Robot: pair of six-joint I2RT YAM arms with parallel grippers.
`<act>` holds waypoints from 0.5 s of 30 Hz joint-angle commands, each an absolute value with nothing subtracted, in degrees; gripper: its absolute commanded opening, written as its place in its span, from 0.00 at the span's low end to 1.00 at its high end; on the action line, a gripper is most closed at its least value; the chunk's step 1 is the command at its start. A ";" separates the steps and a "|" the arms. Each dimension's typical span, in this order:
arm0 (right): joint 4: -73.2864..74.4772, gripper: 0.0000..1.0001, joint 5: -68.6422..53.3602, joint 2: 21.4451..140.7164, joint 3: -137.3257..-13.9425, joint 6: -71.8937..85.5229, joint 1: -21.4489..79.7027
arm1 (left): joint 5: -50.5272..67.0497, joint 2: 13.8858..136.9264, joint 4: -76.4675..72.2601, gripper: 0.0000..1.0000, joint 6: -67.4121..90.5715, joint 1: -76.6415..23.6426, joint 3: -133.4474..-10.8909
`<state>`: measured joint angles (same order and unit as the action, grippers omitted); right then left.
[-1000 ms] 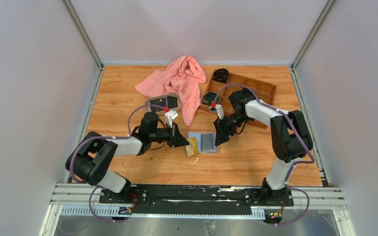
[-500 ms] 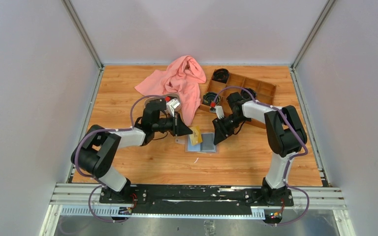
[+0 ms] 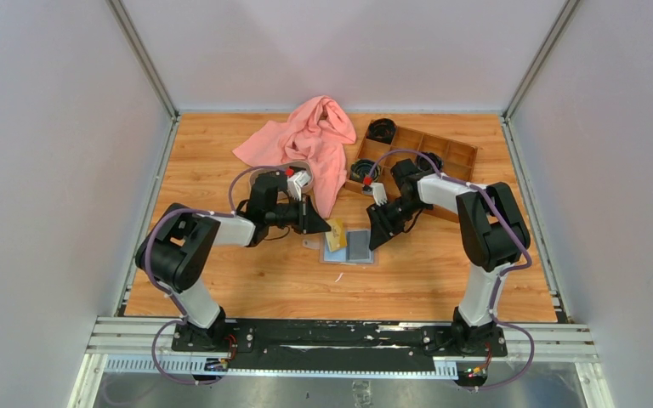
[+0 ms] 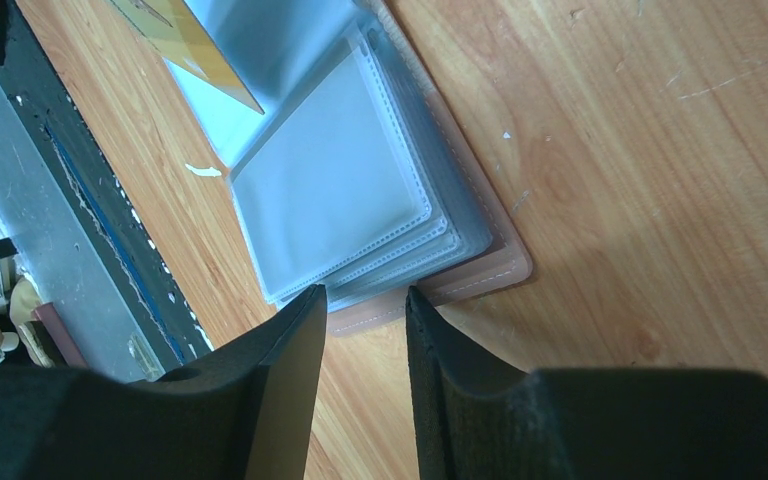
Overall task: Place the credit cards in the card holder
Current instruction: Insert the credit card into the card holder.
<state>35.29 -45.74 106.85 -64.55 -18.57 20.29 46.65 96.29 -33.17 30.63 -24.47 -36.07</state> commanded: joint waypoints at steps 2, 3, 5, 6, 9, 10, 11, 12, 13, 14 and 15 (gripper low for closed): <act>34.63 0.40 -42.45 108.18 -65.04 -18.63 21.18 | 48.26 98.17 -33.47 0.00 31.21 -23.86 -37.27; 34.63 0.40 -42.50 108.26 -65.04 -18.63 21.18 | 48.62 98.43 -33.42 0.00 31.18 -23.89 -37.34; 34.66 0.40 -42.54 108.35 -65.08 -18.69 21.18 | 48.96 98.72 -33.44 0.00 31.18 -23.90 -37.37; 34.64 0.40 -42.54 108.36 -65.12 -18.71 21.25 | 49.21 98.80 -33.38 0.00 31.17 -23.91 -37.36; 34.70 0.39 -42.54 108.41 -65.14 -18.72 21.27 | 49.53 98.59 -33.40 0.00 31.29 -23.82 -37.23; 34.66 0.39 -42.54 108.37 -65.13 -18.72 21.27 | 49.49 98.24 -33.37 0.00 31.37 -23.78 -37.07; 34.67 0.39 -42.46 108.37 -65.13 -18.72 21.27 | 49.48 97.51 -33.38 0.00 31.42 -23.69 -36.85; 34.67 0.39 -42.37 108.30 -65.13 -18.72 21.20 | 49.36 96.78 -33.43 0.00 31.43 -23.53 -36.53; 34.71 0.39 -42.36 108.28 -65.13 -18.72 21.26 | 49.17 96.13 -33.40 0.00 31.48 -23.36 -36.21; 34.72 0.39 -42.32 108.30 -65.13 -18.72 21.25 | 49.09 95.53 -33.33 0.00 31.55 -23.22 -35.91; 34.69 0.39 -42.47 108.31 -65.13 -18.72 21.27 | 49.17 95.12 -33.38 0.00 31.63 -23.21 -35.81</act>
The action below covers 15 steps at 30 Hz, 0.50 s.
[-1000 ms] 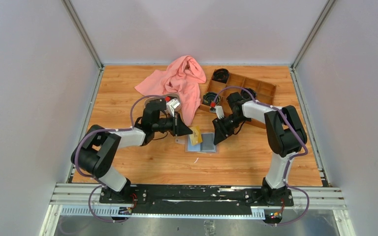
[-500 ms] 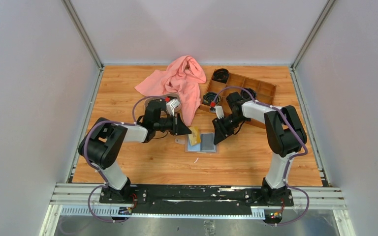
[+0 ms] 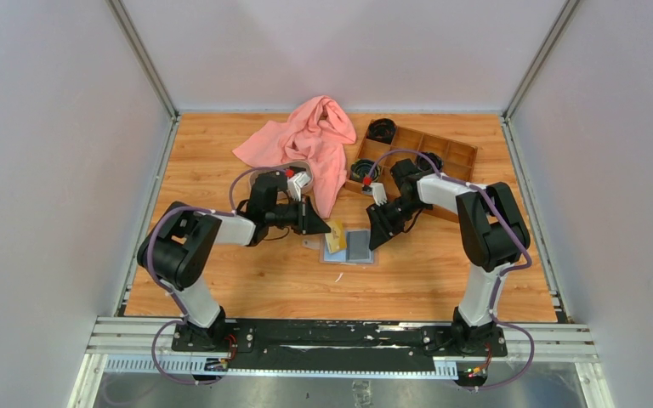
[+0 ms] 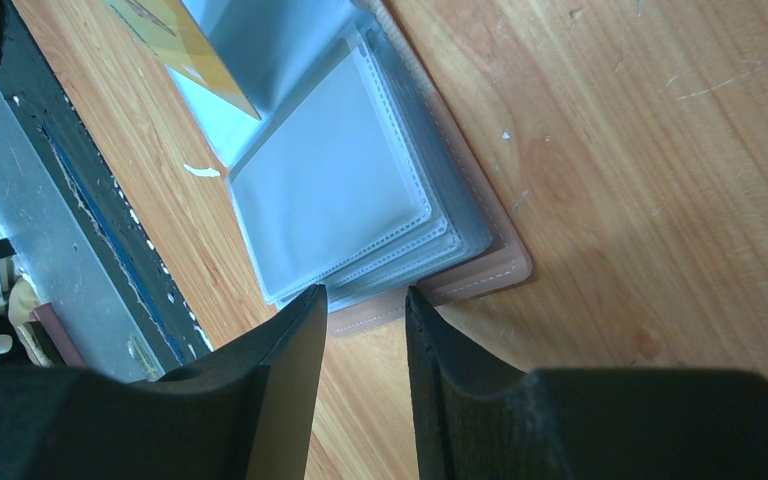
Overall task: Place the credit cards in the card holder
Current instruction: Insert the credit card into the card holder.
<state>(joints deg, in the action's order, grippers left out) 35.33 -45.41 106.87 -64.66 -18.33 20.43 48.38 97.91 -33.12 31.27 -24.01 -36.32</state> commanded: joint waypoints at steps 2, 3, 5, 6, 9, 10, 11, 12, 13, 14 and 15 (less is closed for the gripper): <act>34.72 0.39 -42.45 108.37 -65.13 -18.72 21.26 | 49.55 94.82 -33.31 0.00 32.04 -23.20 -35.77; 34.67 0.39 -42.51 108.45 -65.13 -18.72 21.32 | 49.73 94.83 -33.33 0.00 32.08 -23.20 -35.77; 34.69 0.39 -42.41 108.37 -65.21 -18.72 21.36 | 49.86 94.95 -33.33 0.00 32.12 -23.20 -35.77; 34.71 0.39 -42.37 108.37 -65.21 -18.72 21.29 | 49.98 95.07 -33.31 0.00 32.13 -23.20 -35.84; 34.71 0.39 -42.35 108.34 -65.24 -18.72 21.35 | 50.57 96.15 -33.33 0.00 32.25 -23.20 -36.35; 34.69 0.39 -42.28 108.43 -65.22 -18.72 21.31 | 50.78 96.67 -33.37 0.00 32.41 -23.20 -36.61; 34.72 0.39 -42.28 108.45 -65.22 -18.72 21.35 | 50.90 96.95 -33.34 0.00 32.36 -23.20 -36.79; 34.67 0.39 -42.28 108.43 -65.21 -18.72 21.37 | 50.96 97.20 -33.42 0.00 32.37 -23.20 -36.95; 34.70 0.39 -42.28 108.46 -65.21 -18.72 21.45 | 50.96 97.41 -33.40 0.00 32.42 -23.20 -37.00; 34.71 0.39 -42.28 108.41 -65.21 -18.72 21.45 | 50.91 97.58 -33.48 0.00 32.42 -23.20 -37.12; 34.72 0.39 -42.28 108.40 -65.19 -18.72 21.45 | 50.96 97.95 -33.42 0.00 32.54 -23.20 -37.18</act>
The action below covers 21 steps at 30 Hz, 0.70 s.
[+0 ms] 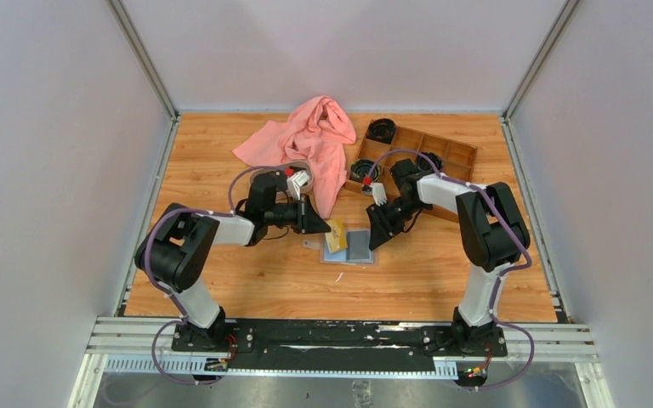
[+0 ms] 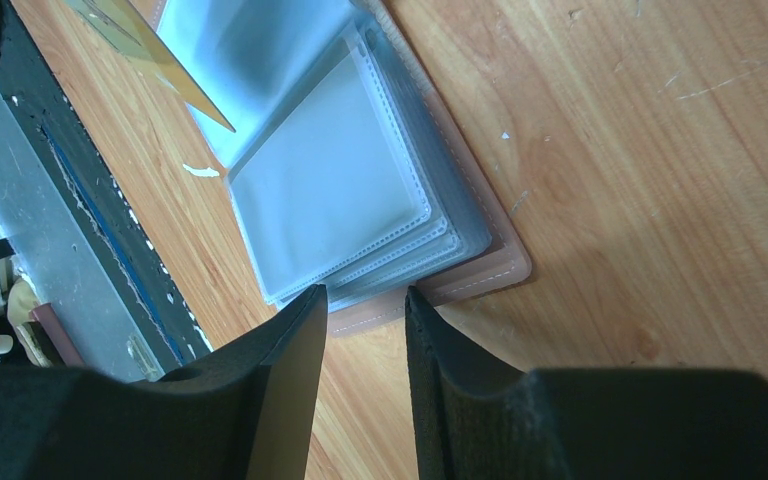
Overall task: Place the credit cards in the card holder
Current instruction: Insert the credit card into the card holder.
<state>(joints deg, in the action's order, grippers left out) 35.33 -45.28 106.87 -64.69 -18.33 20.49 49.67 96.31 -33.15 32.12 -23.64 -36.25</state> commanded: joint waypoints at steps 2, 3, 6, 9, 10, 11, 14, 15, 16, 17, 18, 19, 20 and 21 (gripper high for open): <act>34.69 0.39 -42.27 108.52 -65.21 -18.72 21.49 | 51.09 98.56 -33.49 0.00 32.59 -23.29 -37.47; 34.71 0.39 -42.28 108.52 -65.21 -18.72 21.44 | 51.08 98.82 -33.72 0.00 32.73 -23.29 -37.53; 34.71 0.39 -42.22 108.40 -65.22 -18.72 21.45 | 51.17 99.78 -34.63 0.00 33.32 -23.50 -37.53; 34.68 0.39 -42.19 108.54 -65.21 -18.72 21.48 | 51.38 100.80 -36.36 0.00 34.38 -23.80 -37.42; 34.71 0.39 -42.19 108.43 -65.21 -18.72 21.52 | 51.50 101.18 -37.50 0.00 35.08 -23.89 -37.24; 34.69 0.39 -42.19 108.43 -65.21 -18.71 21.50 | 51.67 101.41 -38.83 0.00 35.83 -23.90 -37.01; 34.72 0.39 -42.19 108.46 -65.21 -18.72 21.51 | 52.13 101.98 -42.77 0.00 38.20 -23.91 -36.10; 34.72 0.39 -42.19 108.45 -65.21 -18.72 21.53 | 52.23 102.06 -43.94 0.00 38.91 -23.84 -35.83; 34.71 0.39 -42.19 108.39 -65.21 -18.72 21.52 | 52.13 101.98 -44.82 0.00 39.46 -23.78 -35.52; 34.72 0.39 -42.19 108.45 -65.21 -18.72 21.53 | 52.13 101.92 -45.63 0.00 39.91 -23.74 -35.29; 34.67 0.39 -42.19 108.41 -65.21 -18.72 21.51 | 52.12 101.87 -46.19 0.00 40.29 -23.67 -35.05; 34.71 0.39 -42.22 108.37 -65.26 -18.72 21.52 | 52.04 101.88 -46.68 0.00 40.60 -23.68 -34.95; 34.72 0.39 -42.19 108.37 -65.22 -18.72 21.49 | 52.06 101.89 -47.01 0.00 40.87 -23.67 -34.90; 34.71 0.39 -42.19 108.37 -65.22 -18.72 21.53 | 52.12 101.91 -47.28 0.00 41.13 -23.72 -34.77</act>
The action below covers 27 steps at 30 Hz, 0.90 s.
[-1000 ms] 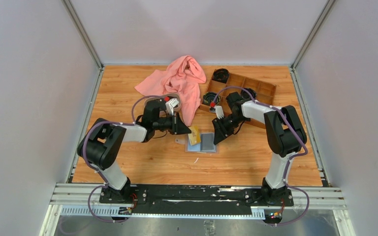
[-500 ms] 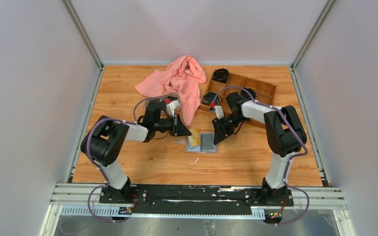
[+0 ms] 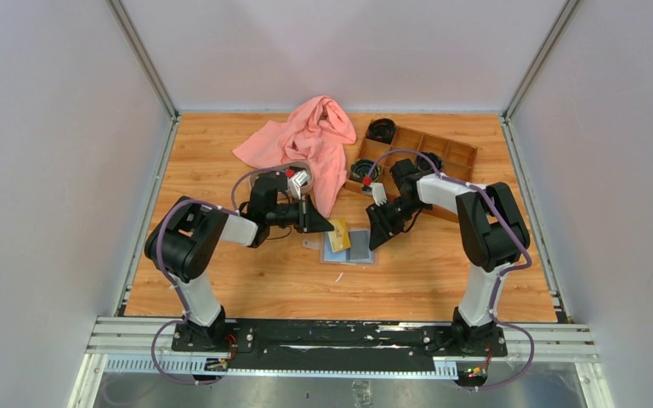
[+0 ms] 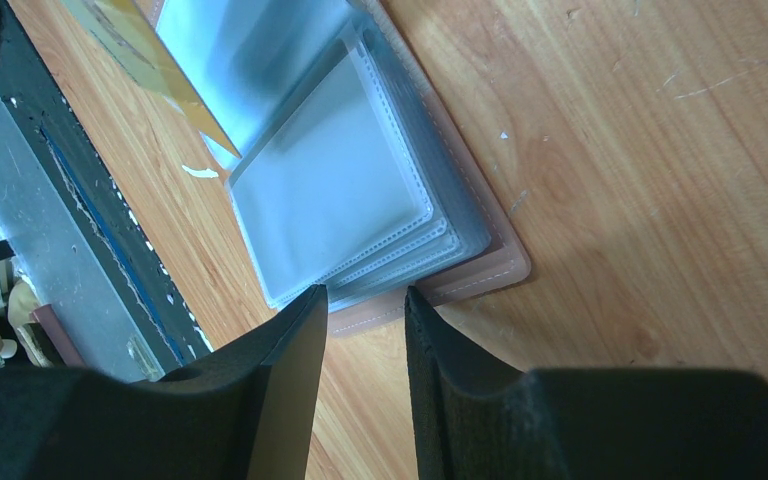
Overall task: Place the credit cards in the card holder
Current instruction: Insert the credit card into the card holder.
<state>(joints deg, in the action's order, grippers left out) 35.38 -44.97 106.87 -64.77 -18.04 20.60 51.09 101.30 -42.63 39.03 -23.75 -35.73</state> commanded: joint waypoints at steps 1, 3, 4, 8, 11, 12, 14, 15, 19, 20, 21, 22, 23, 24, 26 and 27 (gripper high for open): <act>34.67 0.39 -42.19 108.35 -65.21 -18.72 21.52 | 52.13 101.93 -47.50 0.00 41.21 -23.66 -34.72; 34.67 0.39 -42.19 108.37 -65.29 -18.72 21.53 | 51.94 102.00 -47.57 0.00 41.22 -23.71 -34.61; 34.71 0.39 -42.19 108.36 -65.26 -18.72 21.48 | 51.82 102.17 -47.55 0.00 41.26 -23.65 -34.55; 34.79 0.39 -42.19 108.37 -65.30 -18.68 21.52 | 51.29 103.13 -47.64 0.00 41.13 -23.65 -34.45; 34.74 0.39 -42.19 108.35 -65.30 -18.72 21.53 | 50.85 103.69 -47.64 0.00 41.05 -23.64 -34.36; 34.73 0.39 -42.19 108.34 -65.30 -18.72 21.52 | 50.70 103.83 -47.64 0.00 41.00 -23.64 -34.30; 34.73 0.39 -42.19 108.37 -65.30 -18.72 21.53 | 50.45 104.08 -47.59 0.00 40.97 -23.64 -34.19; 34.75 0.39 -42.19 108.42 -65.30 -18.72 21.53 | 50.30 104.14 -47.55 0.00 40.88 -23.64 -34.08; 34.77 0.39 -42.14 108.44 -65.30 -18.72 21.50 | 50.04 104.45 -47.11 0.00 40.43 -23.55 -34.04; 34.67 0.39 -42.18 108.46 -65.30 -18.72 21.52 | 49.91 104.34 -46.61 0.00 40.09 -23.55 -34.14; 34.67 0.39 -42.18 108.42 -65.26 -18.72 21.49 | 49.72 104.28 -46.06 0.00 39.74 -23.49 -34.15; 34.74 0.39 -42.19 108.45 -65.30 -18.72 21.52 | 49.68 104.20 -45.71 0.00 39.45 -23.47 -34.12; 34.70 0.39 -42.19 108.38 -65.35 -18.72 21.54 | 49.67 104.16 -45.52 0.00 39.35 -23.47 -34.13; 34.76 0.39 -42.13 108.45 -65.31 -18.71 21.53 | 49.58 104.09 -45.28 0.00 39.17 -23.47 -34.10; 34.79 0.39 -42.17 108.43 -65.30 -18.72 21.58 | 49.62 104.06 -44.96 0.00 38.96 -23.38 -34.06; 34.79 0.39 -42.14 108.45 -65.30 -18.71 21.54 | 49.54 104.13 -44.80 0.00 38.87 -23.38 -34.02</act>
